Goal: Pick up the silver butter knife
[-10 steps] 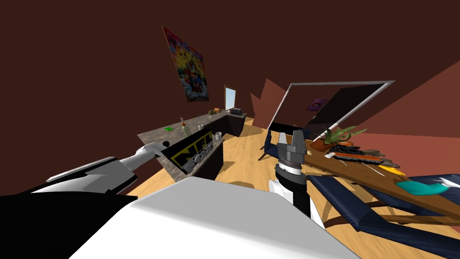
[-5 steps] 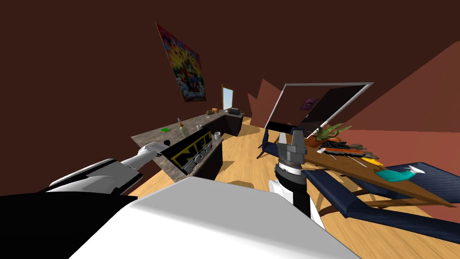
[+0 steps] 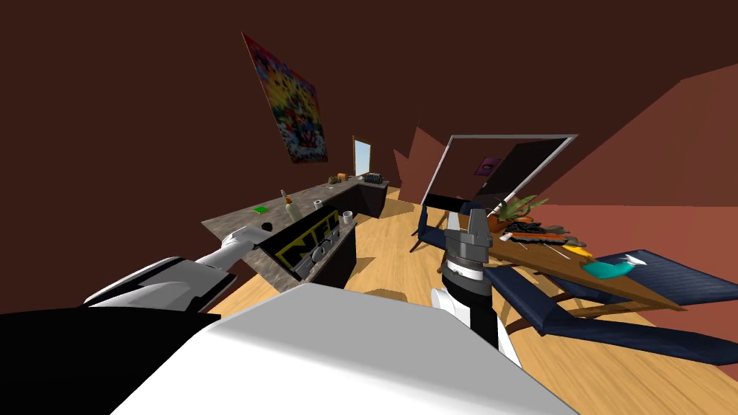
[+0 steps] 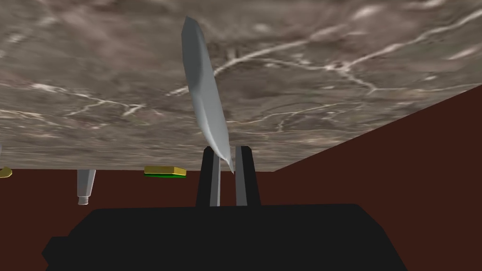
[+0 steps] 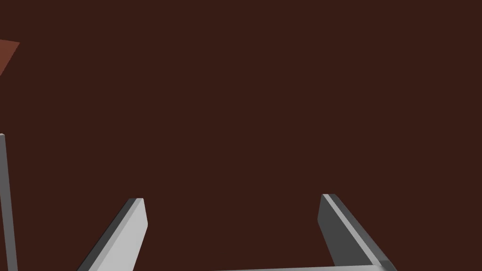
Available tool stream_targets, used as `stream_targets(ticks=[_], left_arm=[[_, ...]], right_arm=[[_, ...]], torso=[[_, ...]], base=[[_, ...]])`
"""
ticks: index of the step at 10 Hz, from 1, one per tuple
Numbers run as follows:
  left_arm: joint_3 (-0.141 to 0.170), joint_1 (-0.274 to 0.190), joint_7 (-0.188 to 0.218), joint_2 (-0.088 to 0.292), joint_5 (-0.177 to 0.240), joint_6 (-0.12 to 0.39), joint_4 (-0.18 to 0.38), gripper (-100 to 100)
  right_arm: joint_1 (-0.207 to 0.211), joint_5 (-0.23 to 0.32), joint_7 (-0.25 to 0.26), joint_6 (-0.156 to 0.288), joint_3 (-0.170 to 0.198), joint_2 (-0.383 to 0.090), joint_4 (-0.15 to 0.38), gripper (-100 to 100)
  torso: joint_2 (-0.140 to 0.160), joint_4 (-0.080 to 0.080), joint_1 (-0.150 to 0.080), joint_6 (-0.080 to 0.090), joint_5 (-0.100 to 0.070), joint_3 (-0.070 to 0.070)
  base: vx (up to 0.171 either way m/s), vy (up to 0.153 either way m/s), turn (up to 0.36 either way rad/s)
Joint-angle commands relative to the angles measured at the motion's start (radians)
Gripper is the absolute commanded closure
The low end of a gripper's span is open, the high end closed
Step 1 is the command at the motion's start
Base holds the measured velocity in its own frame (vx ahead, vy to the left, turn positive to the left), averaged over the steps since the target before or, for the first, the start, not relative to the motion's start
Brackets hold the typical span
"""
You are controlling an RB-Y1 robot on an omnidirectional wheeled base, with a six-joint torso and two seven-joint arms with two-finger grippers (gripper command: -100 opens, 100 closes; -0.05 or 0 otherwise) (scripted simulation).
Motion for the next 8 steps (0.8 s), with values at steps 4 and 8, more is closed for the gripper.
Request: stream_targets(ticks=[4, 8], left_arm=[[0.138, 0.001, -0.067, -0.056, -0.105, 0.044, -0.003, 100], [0.258, 0.001, -0.099, -0.084, -0.169, 0.065, -0.005, 100]], right_arm=[[0.000, 0.000, 0.000, 0.000, 0.000, 0.000, 0.000, 0], [0.000, 0.000, 0.000, 0.000, 0.000, 0.000, 0.000, 0]], torso=[[0.001, 0.000, 0.000, 0.000, 0.000, 0.001], [0.001, -0.001, -0.001, 0.001, 0.000, 0.000]], base=[[-0.041, 0.015, -0.063], [-0.040, 0.004, -0.067]])
